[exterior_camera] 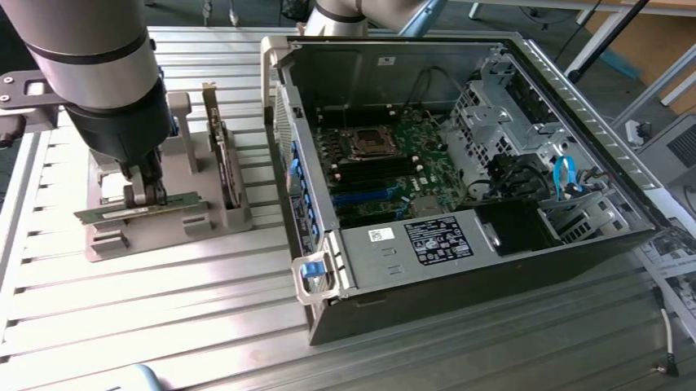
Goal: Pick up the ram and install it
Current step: 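Pick up the ram and move it above insertion slot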
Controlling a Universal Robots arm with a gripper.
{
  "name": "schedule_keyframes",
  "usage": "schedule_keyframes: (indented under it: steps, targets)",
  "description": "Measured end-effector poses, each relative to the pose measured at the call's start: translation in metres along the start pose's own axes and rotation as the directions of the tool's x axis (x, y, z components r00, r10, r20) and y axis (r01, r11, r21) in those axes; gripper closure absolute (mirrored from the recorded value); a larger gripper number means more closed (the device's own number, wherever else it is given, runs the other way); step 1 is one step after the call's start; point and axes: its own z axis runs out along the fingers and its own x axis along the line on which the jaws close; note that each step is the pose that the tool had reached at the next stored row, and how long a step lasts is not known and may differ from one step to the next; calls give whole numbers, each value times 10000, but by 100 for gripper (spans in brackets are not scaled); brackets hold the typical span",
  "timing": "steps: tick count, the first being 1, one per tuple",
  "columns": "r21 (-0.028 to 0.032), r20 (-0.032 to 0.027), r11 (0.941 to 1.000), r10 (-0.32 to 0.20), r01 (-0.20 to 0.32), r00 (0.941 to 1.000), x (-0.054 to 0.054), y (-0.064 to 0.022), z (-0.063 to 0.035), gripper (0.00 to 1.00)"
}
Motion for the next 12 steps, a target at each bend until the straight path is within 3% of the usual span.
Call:
schedule_keyframes:
  steps: [12]
  targets:
    - [1, 1, 10000, 0, 0, 10000, -8, 6, -388, 88]
